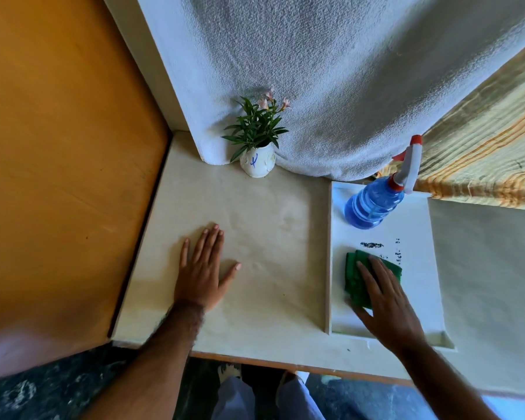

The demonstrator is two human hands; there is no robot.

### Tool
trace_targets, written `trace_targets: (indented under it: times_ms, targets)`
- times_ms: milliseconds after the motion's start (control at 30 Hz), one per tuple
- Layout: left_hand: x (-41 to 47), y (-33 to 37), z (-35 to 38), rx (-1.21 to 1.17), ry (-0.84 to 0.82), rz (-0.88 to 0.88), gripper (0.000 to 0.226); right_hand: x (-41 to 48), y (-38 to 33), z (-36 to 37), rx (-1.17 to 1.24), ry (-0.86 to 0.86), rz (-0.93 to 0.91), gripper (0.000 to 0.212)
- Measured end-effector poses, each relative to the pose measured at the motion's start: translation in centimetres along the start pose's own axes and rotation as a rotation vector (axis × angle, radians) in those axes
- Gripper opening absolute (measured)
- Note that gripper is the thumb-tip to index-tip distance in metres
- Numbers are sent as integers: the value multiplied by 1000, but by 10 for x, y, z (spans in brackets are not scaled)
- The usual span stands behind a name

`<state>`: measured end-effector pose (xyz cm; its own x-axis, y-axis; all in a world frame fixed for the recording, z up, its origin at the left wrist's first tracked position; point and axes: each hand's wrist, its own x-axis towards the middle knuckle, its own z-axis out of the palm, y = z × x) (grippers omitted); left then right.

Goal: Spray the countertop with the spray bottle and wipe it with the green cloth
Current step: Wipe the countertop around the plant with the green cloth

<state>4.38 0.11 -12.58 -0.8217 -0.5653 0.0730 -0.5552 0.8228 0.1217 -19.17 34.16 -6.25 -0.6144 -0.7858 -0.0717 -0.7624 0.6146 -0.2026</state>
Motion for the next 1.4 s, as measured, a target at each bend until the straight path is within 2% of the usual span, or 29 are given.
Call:
trace_targets:
  times_ms: [267,367,533,667,733,767,833,1000,1200,1400]
  targets:
    - [-1,0,0,-8,14,6,87,4,6,1,64,0,32,81]
    - [-1,1,0,-18,10,3,87,8,-4,-9,100,55,61,79]
    - [2,1,1,-23,8,-9,85,58,-62,-29,189,178,-227,71]
    - [2,-1,3,-23,-4,-4,85,127,-120,-34,134,216,-518,45]
    - [2,-1,4,-23,10,-2,86,163,-141,-34,85,218,-617,50]
    - [2,-1,4,-22,12,0,87,178,-149,-35,63,222,-637,46]
    - [1,-1,4,-21,8,0,88,206,-158,-34,30,249,-655,40]
    - [2,1,2,-12,-11,-7,88,249,-160,-31,-103,277,-719,41]
    - [3,1,1,4,-44,-14,90,267,-153,-23,-146,213,-750,43]
    - [3,0,1,10,-33,-12,90,265,-158,-15,-83,86,-683,51]
